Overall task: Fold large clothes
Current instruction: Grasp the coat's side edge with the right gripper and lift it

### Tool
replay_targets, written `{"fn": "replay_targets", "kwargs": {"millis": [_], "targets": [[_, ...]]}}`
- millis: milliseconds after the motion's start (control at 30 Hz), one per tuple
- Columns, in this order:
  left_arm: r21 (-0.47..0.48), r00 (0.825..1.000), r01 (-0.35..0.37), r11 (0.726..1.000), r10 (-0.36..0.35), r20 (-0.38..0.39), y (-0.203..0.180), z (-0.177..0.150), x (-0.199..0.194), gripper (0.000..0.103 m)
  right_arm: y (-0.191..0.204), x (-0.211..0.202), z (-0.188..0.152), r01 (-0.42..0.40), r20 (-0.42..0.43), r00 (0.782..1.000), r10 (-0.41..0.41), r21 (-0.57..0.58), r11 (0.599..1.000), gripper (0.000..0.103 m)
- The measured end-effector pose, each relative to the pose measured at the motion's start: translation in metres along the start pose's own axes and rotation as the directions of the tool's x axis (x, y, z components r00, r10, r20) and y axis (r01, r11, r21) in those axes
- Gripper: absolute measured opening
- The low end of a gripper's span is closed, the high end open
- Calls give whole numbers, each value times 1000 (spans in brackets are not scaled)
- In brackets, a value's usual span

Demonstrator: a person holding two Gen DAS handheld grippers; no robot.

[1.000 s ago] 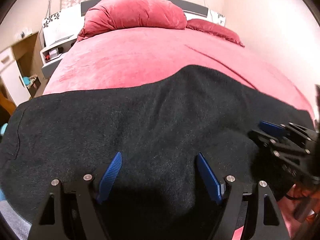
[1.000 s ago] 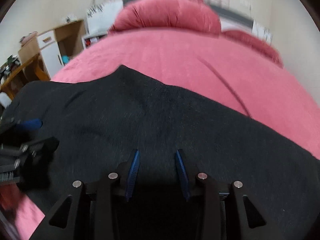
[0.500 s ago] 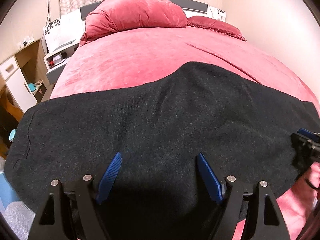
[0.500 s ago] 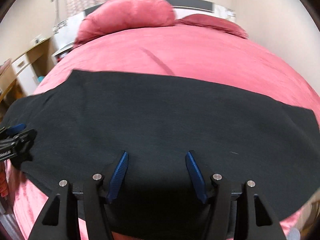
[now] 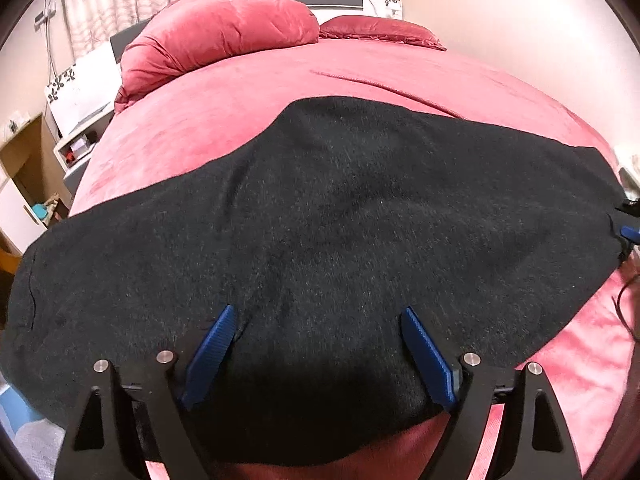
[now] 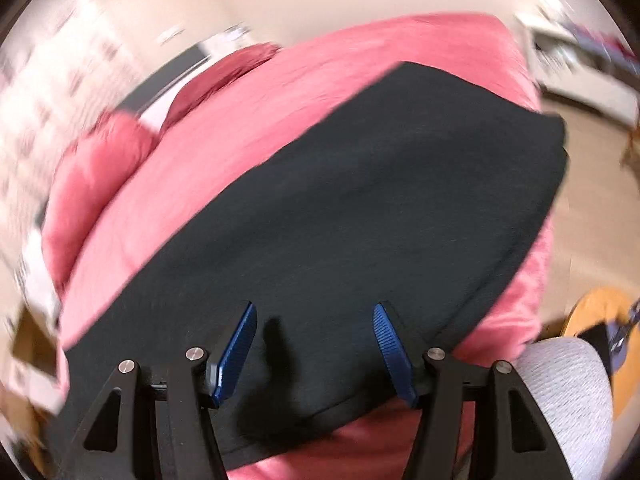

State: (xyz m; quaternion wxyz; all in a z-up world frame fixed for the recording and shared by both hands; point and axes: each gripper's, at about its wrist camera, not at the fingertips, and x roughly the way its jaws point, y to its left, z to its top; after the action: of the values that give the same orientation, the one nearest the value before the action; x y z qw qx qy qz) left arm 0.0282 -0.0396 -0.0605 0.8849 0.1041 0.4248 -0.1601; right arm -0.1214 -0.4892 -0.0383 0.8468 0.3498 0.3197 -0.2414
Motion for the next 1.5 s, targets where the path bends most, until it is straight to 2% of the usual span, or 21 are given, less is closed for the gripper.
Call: {"fn": "replay_targets", "kwargs": {"millis": [133, 233, 300, 400, 467, 633, 700, 733, 767, 800, 867, 900, 967, 1033, 1133, 1200, 1233, 1300, 1367, 1400, 1500], "targets": [[12, 1000, -5, 1000, 6, -12, -3, -3, 0, 88, -49, -16, 25, 6, 82, 996, -19, 160, 987, 62], [30, 1000, -17, 999, 17, -21, -7, -4, 2, 92, -91, -14, 45, 4, 97, 995, -35, 303, 953, 61], [37, 999, -24, 999, 24, -25, -11, -4, 4, 94, -110, -21, 50, 11, 114, 992, -52, 336, 942, 61], [39, 999, -25, 999, 26, -30, -15, -2, 7, 97, -137, -26, 62, 119, 114, 978, -172, 372, 921, 63], [37, 999, -21, 999, 22, -31, -16, 0, 9, 98, -154, -21, 69, 30, 140, 986, -96, 413, 910, 63], [-13, 1000, 30, 999, -30, 4, -7, 8, 8, 99, -195, -17, 86, -65, 137, 991, 2, 461, 885, 61], [-39, 996, 82, 996, -80, 41, -3, 10, 0, 99, -198, -5, 95, -87, 131, 991, 28, 472, 878, 47], [-46, 993, 107, 993, -105, 56, -3, 11, -3, 99, -201, 1, 99, -85, 113, 993, 34, 482, 872, 31], [-46, 991, 122, 991, -119, 66, -2, 12, -5, 99, -200, 1, 102, -54, 86, 996, 15, 477, 877, 23], [-42, 989, 133, 990, -129, 74, -3, 13, -7, 99, -196, 3, 105, -36, 72, 997, 2, 469, 883, 22], [-28, 986, 143, 989, -140, 93, -4, 15, -12, 99, -191, -1, 113, -24, 57, 998, -1, 428, 904, 11], [-20, 983, 150, 988, -147, 108, -6, 15, -17, 99, -187, -8, 115, -17, 60, 998, -8, 403, 915, 10], [-10, 978, 159, 987, -156, 136, -8, 16, -22, 99, -184, -29, 121, -52, 119, 993, 6, 394, 918, 9], [-14, 981, 159, 987, -156, 118, -11, 16, -19, 99, -186, -43, 122, -71, 159, 987, 5, 407, 911, 9], [-33, 992, 123, 992, -123, 17, -10, 14, 2, 98, -198, -25, 116, -32, 98, 995, -9, 413, 910, 9], [-44, 993, 121, 992, -122, -4, -8, 14, 6, 97, -219, -4, 103, -40, 59, 998, 12, 500, 865, 10], [-46, 991, 133, 990, -133, 1, -7, 15, 4, 97, -229, 4, 95, -64, 64, 997, 35, 542, 838, 13], [-53, 983, 181, 982, -182, -4, -6, 15, 1, 97, -234, 4, 89, -81, 97, 995, 32, 561, 824, 19], [-58, 968, 248, 967, -249, -25, -10, 13, 1, 97, -231, -3, 89, -53, 101, 995, -2, 539, 840, 43], [-41, 970, 240, 970, -241, -33, -13, 13, 2, 97, -232, -7, 88, -45, 109, 994, -18, 549, 835, 47], [-6, 972, 231, 973, -231, -46, -22, 14, 4, 97, -247, -16, 77, -94, 161, 987, -12, 638, 764, 56]]}}
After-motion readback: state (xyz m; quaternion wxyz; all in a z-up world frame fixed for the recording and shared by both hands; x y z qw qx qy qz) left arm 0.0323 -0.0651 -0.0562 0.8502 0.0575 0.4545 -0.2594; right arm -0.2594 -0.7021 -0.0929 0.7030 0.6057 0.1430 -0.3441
